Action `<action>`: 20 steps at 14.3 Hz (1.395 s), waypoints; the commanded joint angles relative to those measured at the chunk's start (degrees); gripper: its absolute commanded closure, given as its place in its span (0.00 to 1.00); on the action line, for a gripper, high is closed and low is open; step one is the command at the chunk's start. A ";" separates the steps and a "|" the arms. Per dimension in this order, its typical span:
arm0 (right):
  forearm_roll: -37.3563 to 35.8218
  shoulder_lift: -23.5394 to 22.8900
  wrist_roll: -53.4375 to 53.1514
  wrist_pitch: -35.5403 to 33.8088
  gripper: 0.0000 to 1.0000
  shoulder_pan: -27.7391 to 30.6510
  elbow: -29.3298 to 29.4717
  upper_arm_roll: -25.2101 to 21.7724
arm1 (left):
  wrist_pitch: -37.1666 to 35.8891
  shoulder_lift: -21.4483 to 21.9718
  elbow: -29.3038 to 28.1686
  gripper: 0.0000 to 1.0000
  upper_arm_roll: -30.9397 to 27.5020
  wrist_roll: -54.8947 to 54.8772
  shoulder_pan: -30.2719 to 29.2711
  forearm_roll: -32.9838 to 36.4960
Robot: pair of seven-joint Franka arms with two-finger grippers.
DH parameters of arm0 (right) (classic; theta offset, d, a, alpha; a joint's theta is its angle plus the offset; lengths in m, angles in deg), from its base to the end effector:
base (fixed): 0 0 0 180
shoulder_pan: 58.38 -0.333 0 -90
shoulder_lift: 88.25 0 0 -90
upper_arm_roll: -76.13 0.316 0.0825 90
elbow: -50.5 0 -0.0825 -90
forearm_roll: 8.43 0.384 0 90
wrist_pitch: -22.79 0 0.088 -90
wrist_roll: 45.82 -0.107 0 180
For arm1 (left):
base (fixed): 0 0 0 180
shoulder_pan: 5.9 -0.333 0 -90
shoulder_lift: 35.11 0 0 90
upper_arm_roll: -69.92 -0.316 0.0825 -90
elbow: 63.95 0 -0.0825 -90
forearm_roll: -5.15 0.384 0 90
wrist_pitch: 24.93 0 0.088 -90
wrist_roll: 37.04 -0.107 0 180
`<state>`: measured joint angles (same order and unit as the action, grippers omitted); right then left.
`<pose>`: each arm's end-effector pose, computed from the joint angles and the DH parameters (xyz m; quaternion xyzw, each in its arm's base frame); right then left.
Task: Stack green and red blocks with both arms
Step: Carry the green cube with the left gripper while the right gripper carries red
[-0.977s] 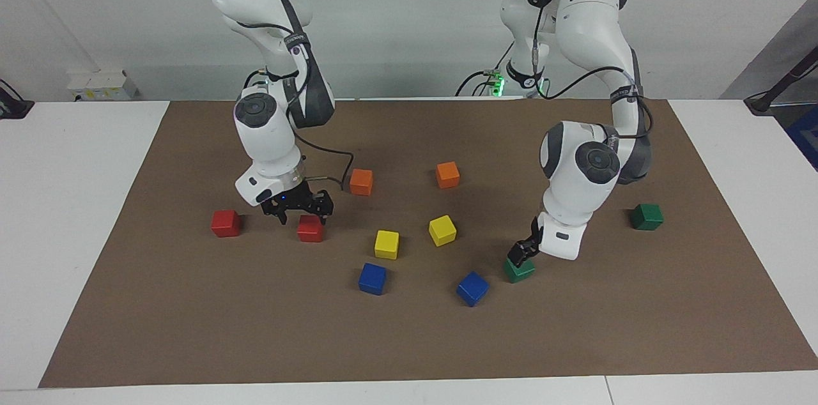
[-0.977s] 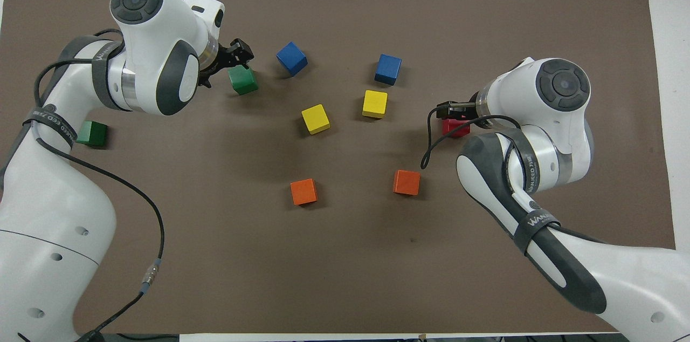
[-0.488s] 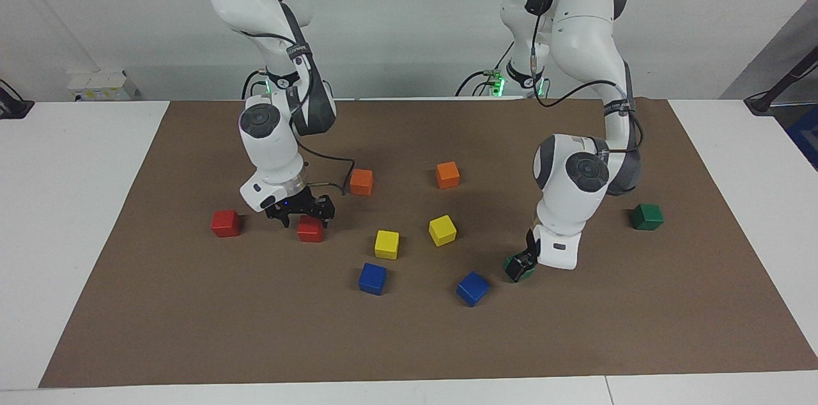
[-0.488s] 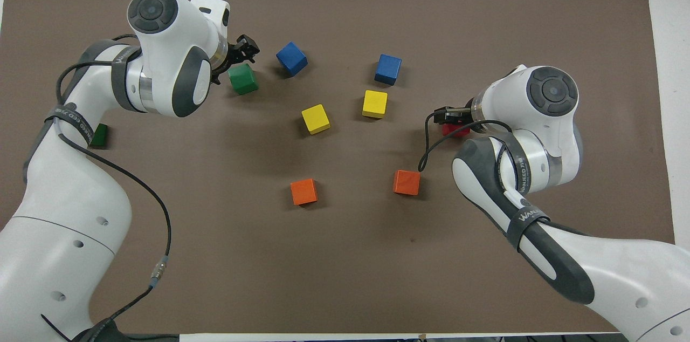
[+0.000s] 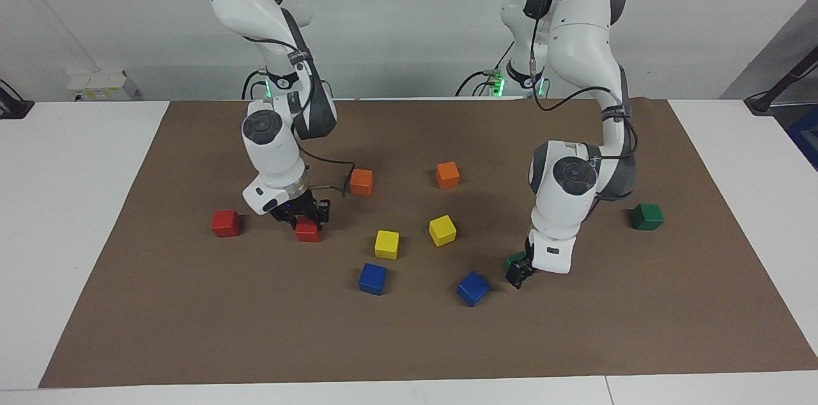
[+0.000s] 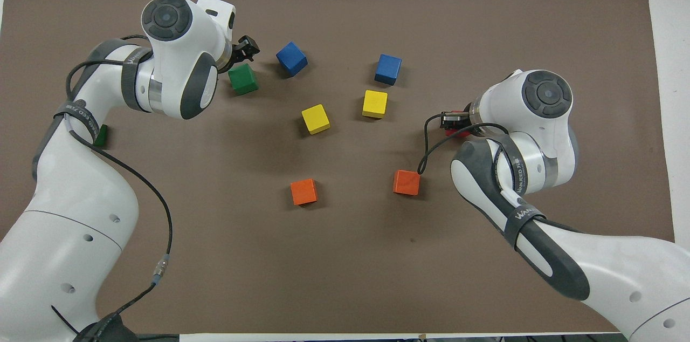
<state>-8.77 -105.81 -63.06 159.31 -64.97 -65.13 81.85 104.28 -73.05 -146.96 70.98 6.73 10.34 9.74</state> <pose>0.5911 0.1269 0.3059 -0.9985 0.0437 -0.0256 0.0200 0.7018 -0.2136 0.3116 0.9751 0.2081 0.0759 0.0132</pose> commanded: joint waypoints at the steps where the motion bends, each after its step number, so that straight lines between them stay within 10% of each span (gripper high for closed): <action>1: 0.16 1.91 -0.70 -3.96 0.82 1.05 0.48 0.00 | 2.28 -0.47 -0.75 0.00 -0.45 0.88 1.24 0.95; 8: -0.81 9.12 15.97 -19.09 0.82 13.87 4.88 0.00 | 1.14 -0.21 -2.60 0.15 -0.45 -1.49 1.60 1.65; 9: -0.81 9.12 17.48 -18.84 0.82 15.19 4.80 0.00 | 1.13 -0.20 -2.69 0.27 -0.45 -2.28 1.60 1.65; 11: -0.81 9.47 17.85 -17.96 0.82 15.56 3.57 0.00 | 1.48 0.49 -4.96 0.95 -0.53 -3.69 2.12 1.65; 20: -0.81 10.35 20.74 -10.58 0.80 20.21 -2.23 0.00 | -6.40 5.13 -3.83 1.00 -0.18 -10.95 -2.07 0.69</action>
<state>-9.22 -96.73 -44.80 146.16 -47.15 -64.85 81.04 102.76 -72.18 -149.73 70.70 0.96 11.27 10.51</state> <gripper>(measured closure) 0.449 0.441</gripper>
